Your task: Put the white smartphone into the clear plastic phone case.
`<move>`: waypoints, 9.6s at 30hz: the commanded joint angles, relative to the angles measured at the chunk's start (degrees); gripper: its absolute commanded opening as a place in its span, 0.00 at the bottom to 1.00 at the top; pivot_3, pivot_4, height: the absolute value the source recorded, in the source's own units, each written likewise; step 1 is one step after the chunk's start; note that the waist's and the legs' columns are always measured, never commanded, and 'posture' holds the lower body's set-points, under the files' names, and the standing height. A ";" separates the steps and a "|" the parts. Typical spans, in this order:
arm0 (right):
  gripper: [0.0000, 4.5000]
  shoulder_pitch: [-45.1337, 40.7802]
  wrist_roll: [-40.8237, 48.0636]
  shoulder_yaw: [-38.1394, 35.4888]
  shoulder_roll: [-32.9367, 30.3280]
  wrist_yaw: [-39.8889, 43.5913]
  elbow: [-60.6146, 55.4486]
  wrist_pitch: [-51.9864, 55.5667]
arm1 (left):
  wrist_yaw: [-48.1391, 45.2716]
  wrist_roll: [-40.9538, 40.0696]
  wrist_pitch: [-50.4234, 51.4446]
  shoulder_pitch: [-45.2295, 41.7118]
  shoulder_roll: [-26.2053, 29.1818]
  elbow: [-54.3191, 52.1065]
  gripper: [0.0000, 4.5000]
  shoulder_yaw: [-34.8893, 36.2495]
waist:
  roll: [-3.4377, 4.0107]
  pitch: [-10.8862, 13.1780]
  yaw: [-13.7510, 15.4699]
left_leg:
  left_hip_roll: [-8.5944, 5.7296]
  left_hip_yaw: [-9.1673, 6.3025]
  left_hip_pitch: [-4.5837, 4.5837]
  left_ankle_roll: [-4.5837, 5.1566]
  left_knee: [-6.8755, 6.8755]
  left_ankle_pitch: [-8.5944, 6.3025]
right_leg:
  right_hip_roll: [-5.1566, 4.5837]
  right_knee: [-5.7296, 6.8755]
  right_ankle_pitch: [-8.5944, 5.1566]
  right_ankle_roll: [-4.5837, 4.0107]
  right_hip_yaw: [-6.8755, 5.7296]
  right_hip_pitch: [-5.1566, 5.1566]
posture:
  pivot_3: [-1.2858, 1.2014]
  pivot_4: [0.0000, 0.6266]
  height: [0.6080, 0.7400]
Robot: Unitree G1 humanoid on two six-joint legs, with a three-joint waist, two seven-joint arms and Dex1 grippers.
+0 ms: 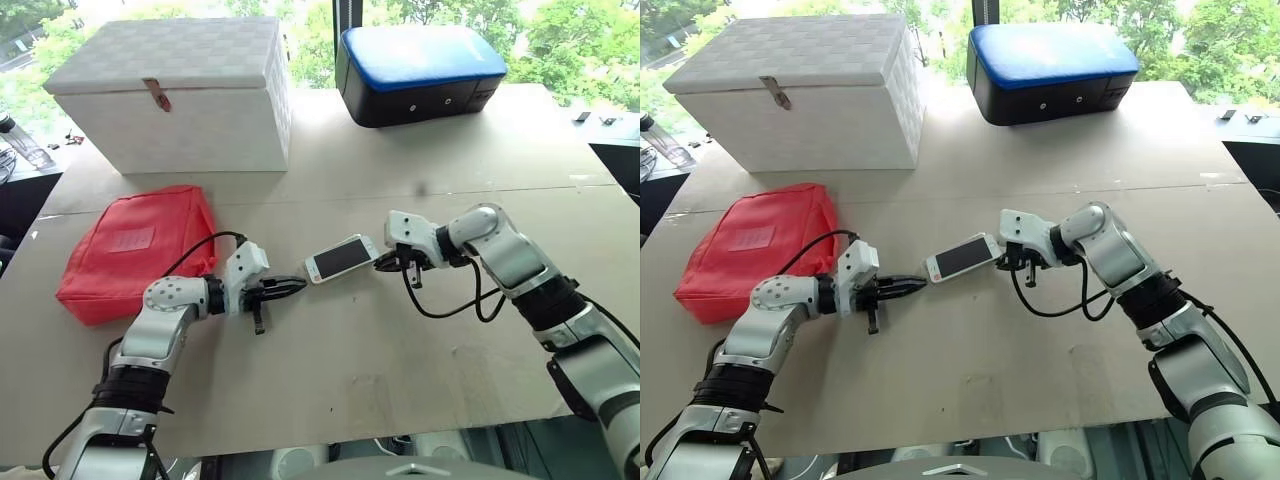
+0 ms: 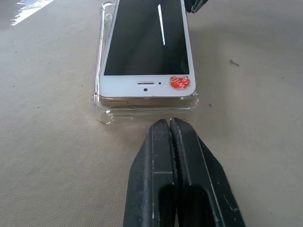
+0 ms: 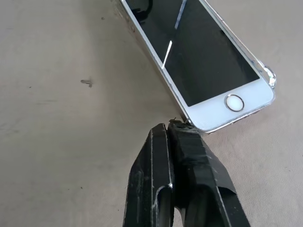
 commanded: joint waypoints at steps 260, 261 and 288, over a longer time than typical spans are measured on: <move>0.00 17.75 -2.10 -6.56 7.65 -13.34 8.05 -13.86 | 18.52 -5.35 15.76 4.39 -9.95 -18.08 0.01 3.85 | 0.95 -2.99 0.81 | -0.10 -1.01 2.82 -0.37 -2.11 -0.54 | -1.17 -1.18 -0.41 -0.02 -1.23 1.79 | 0.52 0.24 1.00; 0.00 19.32 -1.30 -9.81 8.21 -17.26 4.55 -13.78 | 19.87 -7.39 16.42 4.22 -11.31 -18.27 0.01 6.00 | 1.04 -2.64 1.19 | -0.10 -1.01 2.65 -0.37 -2.11 -0.54 | -1.17 -1.18 -0.41 -0.02 -1.24 1.66 | 0.52 0.24 1.00; 1.00 60.63 23.57 -50.13 -9.53 -19.72 -40.93 -6.15 | 21.08 -21.26 23.51 27.73 -1.37 -38.77 0.97 22.32 | -0.13 0.37 1.67 | -0.06 -1.02 0.05 -0.26 -1.14 -0.46 | -0.64 -1.09 -0.14 0.15 -1.48 -0.31 | 0.52 0.24 1.00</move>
